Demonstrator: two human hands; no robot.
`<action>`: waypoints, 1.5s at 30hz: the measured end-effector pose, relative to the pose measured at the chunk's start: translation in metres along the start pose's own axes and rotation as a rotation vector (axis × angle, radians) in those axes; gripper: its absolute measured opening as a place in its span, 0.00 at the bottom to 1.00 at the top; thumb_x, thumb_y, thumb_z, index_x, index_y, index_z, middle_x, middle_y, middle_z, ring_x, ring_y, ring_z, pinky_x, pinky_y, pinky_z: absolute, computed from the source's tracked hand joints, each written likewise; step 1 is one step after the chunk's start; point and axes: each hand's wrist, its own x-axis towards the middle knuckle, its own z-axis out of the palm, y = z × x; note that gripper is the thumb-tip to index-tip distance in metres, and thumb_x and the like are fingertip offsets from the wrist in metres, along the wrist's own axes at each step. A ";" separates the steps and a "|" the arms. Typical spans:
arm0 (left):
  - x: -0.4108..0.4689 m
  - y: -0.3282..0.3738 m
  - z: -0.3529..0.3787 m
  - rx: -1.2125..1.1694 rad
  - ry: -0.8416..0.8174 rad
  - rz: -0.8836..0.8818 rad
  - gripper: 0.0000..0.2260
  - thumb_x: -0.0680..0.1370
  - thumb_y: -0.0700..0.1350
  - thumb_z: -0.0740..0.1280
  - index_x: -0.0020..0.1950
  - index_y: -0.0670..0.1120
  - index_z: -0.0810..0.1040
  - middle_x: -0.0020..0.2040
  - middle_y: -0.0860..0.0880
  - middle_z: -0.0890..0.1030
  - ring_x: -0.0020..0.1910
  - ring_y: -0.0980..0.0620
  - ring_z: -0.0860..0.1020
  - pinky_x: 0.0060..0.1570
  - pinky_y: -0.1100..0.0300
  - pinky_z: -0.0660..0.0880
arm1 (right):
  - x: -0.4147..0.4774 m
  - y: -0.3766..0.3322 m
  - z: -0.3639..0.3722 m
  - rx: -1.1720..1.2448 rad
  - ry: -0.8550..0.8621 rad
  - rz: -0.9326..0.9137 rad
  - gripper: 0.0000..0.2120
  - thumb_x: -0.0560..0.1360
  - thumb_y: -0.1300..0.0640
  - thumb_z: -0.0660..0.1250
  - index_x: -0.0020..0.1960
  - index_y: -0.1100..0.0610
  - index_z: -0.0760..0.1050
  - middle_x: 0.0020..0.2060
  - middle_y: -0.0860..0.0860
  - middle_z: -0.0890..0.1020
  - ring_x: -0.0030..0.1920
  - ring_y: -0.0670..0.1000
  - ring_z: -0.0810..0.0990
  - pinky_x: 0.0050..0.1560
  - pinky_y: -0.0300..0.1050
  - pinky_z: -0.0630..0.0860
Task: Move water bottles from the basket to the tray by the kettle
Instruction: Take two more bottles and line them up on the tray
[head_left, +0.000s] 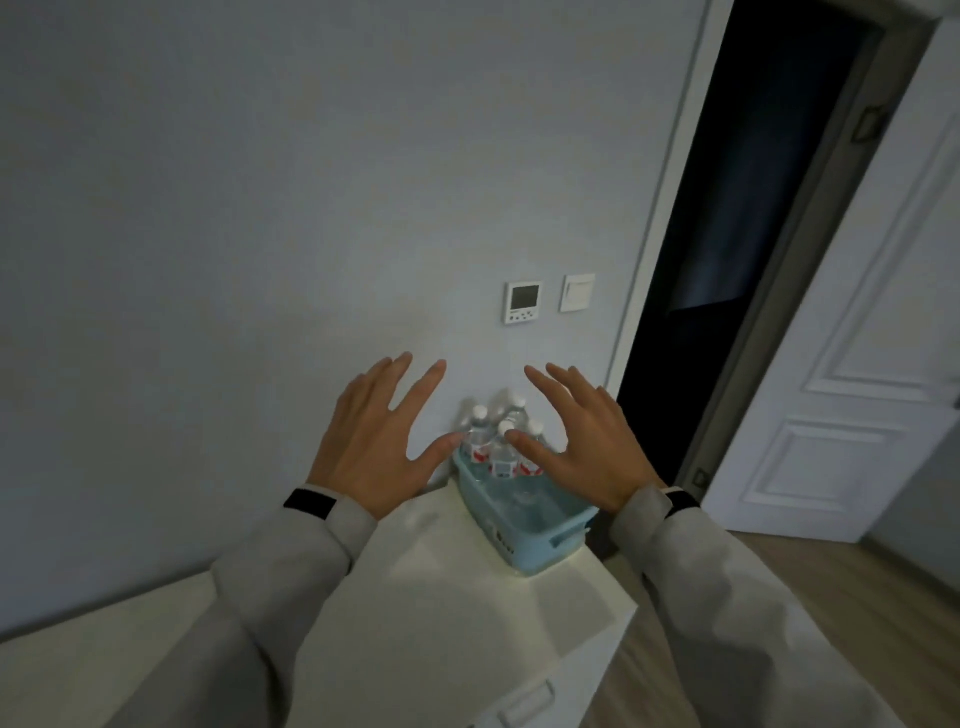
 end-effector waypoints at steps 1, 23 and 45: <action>0.009 0.007 0.007 -0.009 -0.002 -0.006 0.33 0.76 0.68 0.56 0.79 0.57 0.56 0.78 0.44 0.62 0.77 0.41 0.60 0.75 0.42 0.60 | 0.007 0.012 -0.001 0.002 0.005 -0.004 0.37 0.73 0.27 0.56 0.78 0.38 0.52 0.79 0.46 0.59 0.80 0.53 0.53 0.78 0.59 0.52; 0.107 0.059 0.257 0.023 -0.238 -0.516 0.33 0.76 0.65 0.63 0.78 0.57 0.57 0.77 0.46 0.65 0.75 0.45 0.64 0.72 0.49 0.62 | 0.134 0.280 0.109 0.253 -0.371 -0.136 0.36 0.76 0.39 0.67 0.78 0.49 0.59 0.76 0.54 0.67 0.77 0.57 0.63 0.73 0.58 0.64; 0.123 0.036 0.401 -0.451 -0.194 -0.970 0.33 0.72 0.57 0.74 0.72 0.57 0.62 0.70 0.47 0.74 0.68 0.43 0.74 0.66 0.43 0.74 | 0.152 0.316 0.252 0.557 -0.649 0.108 0.34 0.70 0.41 0.74 0.72 0.40 0.63 0.69 0.49 0.74 0.67 0.56 0.75 0.66 0.55 0.74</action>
